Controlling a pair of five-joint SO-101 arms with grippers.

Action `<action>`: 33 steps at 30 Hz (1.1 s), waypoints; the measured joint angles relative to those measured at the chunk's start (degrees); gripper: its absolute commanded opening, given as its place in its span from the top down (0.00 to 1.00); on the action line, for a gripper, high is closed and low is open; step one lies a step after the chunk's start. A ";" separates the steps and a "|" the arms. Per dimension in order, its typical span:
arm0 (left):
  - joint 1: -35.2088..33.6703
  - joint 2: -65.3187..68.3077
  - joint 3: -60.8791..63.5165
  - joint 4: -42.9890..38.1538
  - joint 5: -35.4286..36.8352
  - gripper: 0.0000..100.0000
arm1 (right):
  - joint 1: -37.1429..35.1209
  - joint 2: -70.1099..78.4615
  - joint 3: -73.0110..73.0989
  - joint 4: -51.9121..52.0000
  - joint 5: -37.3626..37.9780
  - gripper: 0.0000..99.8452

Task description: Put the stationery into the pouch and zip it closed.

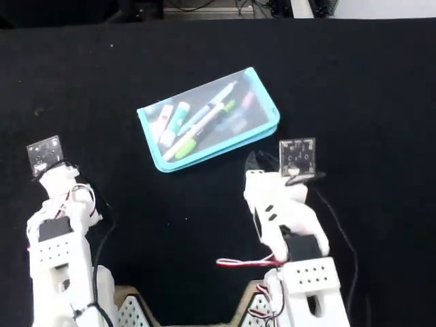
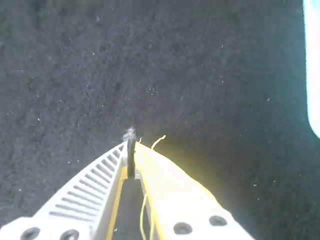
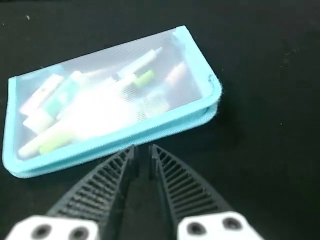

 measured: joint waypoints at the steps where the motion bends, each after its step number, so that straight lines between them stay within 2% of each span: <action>1: 0.00 -1.85 0.62 0.00 0.00 0.97 | 0.00 -2.11 0.97 0.18 0.00 0.95; 10: 0.00 -6.68 2.11 0.00 0.00 0.97 | 0.00 -18.46 7.56 1.58 0.00 0.95; 19: 0.00 -10.11 2.20 3.34 0.00 0.97 | 0.00 -25.49 7.30 13.98 0.00 0.95; 26: 0.26 -25.14 7.30 8.88 0.09 0.97 | 0.00 -25.49 7.30 14.07 2.37 0.95; 33: 6.42 -44.92 11.78 17.58 -1.58 0.97 | 0.00 -25.49 7.30 14.07 2.55 0.95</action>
